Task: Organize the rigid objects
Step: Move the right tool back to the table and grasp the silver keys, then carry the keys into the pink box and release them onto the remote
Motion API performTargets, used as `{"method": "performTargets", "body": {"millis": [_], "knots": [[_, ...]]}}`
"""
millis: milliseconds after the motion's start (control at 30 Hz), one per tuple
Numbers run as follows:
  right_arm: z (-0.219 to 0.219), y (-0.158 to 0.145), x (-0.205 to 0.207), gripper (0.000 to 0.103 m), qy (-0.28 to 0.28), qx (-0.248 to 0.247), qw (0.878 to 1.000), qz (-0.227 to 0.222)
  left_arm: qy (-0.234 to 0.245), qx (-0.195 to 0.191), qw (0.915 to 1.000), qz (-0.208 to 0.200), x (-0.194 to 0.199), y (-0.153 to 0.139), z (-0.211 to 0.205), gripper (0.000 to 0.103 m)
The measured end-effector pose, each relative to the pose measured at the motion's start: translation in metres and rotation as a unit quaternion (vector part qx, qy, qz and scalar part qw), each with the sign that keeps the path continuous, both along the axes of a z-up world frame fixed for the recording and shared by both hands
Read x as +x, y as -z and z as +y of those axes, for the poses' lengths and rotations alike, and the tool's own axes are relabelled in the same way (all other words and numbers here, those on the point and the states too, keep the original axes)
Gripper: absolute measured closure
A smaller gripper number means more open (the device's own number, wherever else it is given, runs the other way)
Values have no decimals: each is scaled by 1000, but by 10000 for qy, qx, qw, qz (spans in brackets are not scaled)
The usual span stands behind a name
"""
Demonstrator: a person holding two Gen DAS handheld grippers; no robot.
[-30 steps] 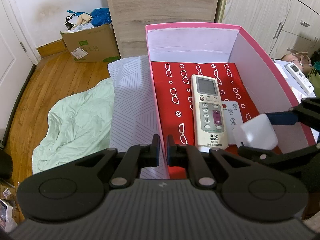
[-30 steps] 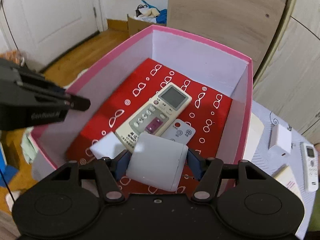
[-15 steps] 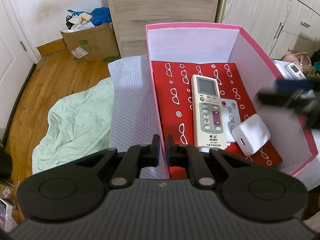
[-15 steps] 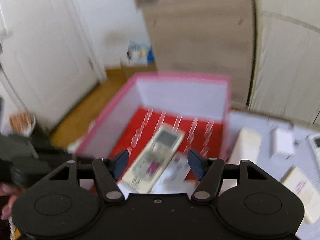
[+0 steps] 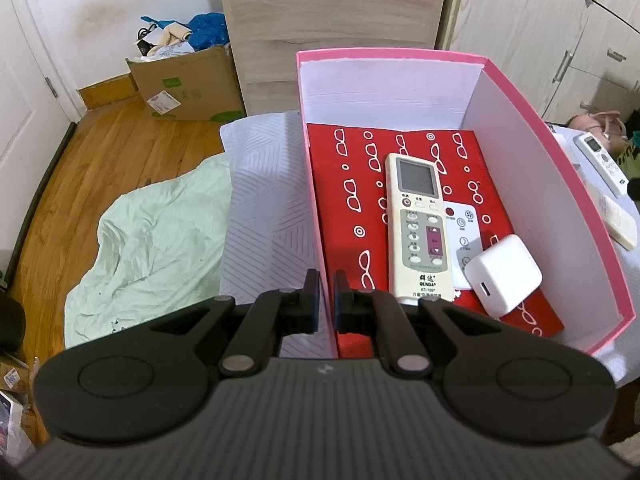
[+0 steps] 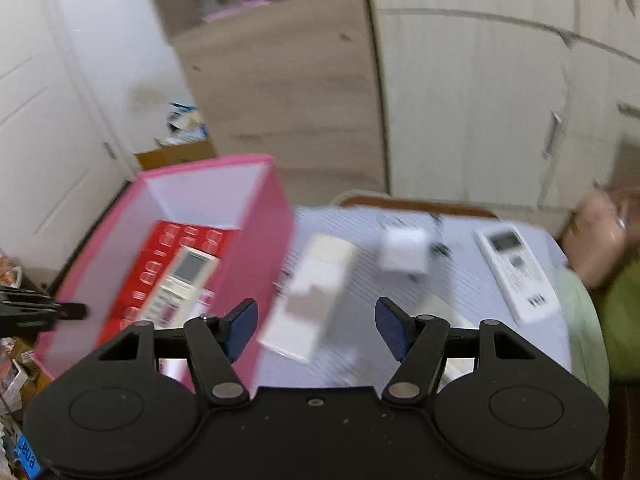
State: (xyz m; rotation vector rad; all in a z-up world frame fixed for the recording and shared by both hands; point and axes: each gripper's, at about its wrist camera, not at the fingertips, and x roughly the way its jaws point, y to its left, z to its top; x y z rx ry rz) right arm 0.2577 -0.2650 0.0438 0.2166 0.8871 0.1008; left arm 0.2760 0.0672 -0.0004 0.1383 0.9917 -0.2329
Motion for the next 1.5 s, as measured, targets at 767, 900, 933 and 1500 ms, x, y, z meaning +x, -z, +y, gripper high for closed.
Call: {"method": "performTargets", "body": {"millis": [767, 900, 933, 1500], "knots": [[11, 60, -3, 100, -740, -402, 9940, 695, -53, -25, 10000, 7, 0, -1, -1, 97], [8, 32, -11, 100, -609, -283, 9975, 229, -54, -15, 10000, 7, 0, -1, -1, 97], [7, 26, -13, 100, -587, -225, 9979, 130, -52, -14, 10000, 6, 0, -1, -1, 97], [60, -54, -31, 100, -1018, 660, 9825, -1413, -131, -185, 9997, 95, 2, 0, 4, 97]]}}
